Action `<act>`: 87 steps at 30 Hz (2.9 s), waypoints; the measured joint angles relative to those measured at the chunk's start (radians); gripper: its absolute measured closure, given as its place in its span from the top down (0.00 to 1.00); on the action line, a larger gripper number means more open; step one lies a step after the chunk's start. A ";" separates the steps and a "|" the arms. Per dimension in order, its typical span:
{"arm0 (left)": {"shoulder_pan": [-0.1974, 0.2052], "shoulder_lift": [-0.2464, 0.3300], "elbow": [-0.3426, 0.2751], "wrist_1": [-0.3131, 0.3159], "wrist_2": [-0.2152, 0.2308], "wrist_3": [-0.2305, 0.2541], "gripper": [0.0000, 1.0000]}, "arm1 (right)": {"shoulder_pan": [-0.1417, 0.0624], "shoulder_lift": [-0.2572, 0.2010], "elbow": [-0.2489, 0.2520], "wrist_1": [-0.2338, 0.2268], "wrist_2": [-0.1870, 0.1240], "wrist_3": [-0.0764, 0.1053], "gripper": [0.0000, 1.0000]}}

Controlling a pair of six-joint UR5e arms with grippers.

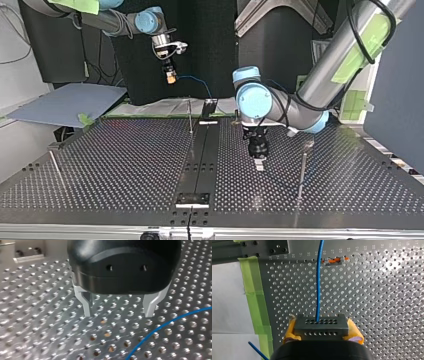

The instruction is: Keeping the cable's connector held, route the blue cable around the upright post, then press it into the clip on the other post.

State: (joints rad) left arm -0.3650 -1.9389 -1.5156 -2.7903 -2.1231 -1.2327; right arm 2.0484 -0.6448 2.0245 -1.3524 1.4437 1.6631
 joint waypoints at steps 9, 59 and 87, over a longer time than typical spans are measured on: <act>-0.006 -0.070 -0.001 -0.002 -0.063 0.080 0.99 | 0.000 0.000 0.000 0.005 0.000 0.000 0.00; -0.008 -0.238 0.000 0.030 -0.169 0.335 0.99 | 0.004 0.000 0.000 0.003 0.000 0.000 0.00; -0.048 -0.355 0.000 0.027 -0.169 0.203 0.99 | 0.004 0.000 0.000 0.007 0.000 -0.001 0.00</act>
State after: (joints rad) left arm -0.4126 -2.2941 -1.5161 -2.7628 -2.2921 -1.0294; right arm 2.0521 -0.6446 2.0244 -1.3456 1.4436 1.6617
